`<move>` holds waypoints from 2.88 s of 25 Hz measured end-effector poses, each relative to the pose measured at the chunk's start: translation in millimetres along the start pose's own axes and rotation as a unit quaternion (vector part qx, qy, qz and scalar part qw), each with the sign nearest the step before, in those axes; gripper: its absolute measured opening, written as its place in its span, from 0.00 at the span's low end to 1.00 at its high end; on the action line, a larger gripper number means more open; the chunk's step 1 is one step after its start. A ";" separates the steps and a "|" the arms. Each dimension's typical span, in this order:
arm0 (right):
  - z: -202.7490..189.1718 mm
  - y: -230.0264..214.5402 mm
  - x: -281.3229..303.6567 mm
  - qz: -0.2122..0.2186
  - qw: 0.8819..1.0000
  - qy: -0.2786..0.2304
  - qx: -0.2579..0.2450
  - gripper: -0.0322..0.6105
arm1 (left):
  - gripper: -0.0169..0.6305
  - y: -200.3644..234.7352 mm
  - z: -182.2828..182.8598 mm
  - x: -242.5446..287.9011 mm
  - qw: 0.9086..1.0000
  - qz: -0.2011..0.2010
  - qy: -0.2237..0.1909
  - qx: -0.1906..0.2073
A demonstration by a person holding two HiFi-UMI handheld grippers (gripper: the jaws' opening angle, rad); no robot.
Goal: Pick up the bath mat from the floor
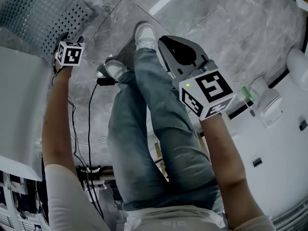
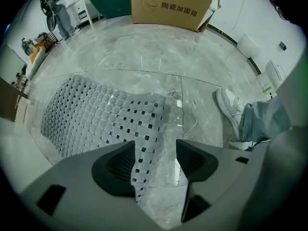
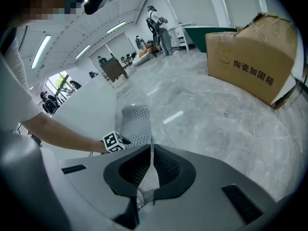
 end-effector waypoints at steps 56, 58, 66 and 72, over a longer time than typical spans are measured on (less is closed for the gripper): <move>32.0 -32.6 0.0 0.034 0.999 0.001 -0.005 0.09 | 0.19 -45.0 1.5 -49.4 0.980 -0.006 0.037 -0.197; 35.5 -26.9 -7.2 0.039 0.999 0.002 -0.010 0.09 | 0.20 -55.0 -1.2 -65.3 0.977 -0.012 0.038 -0.208; 45.3 -6.5 -26.5 0.052 0.998 0.005 -0.025 0.09 | 0.20 -82.0 -21.5 -119.1 0.974 -0.024 0.028 -0.222; 51.4 14.5 -47.4 0.060 0.997 0.006 -0.040 0.09 | 0.21 -81.7 -24.0 -164.1 0.969 -0.019 0.016 -0.245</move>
Point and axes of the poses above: the fingertips, and each gripper's own axes: x forward along the fingers, y to its left, z out of its top, the point moved 10 cm from there along -x, backward along the fingers, and after that the axes turned 1 degree about -y, right-handed, at the moved point
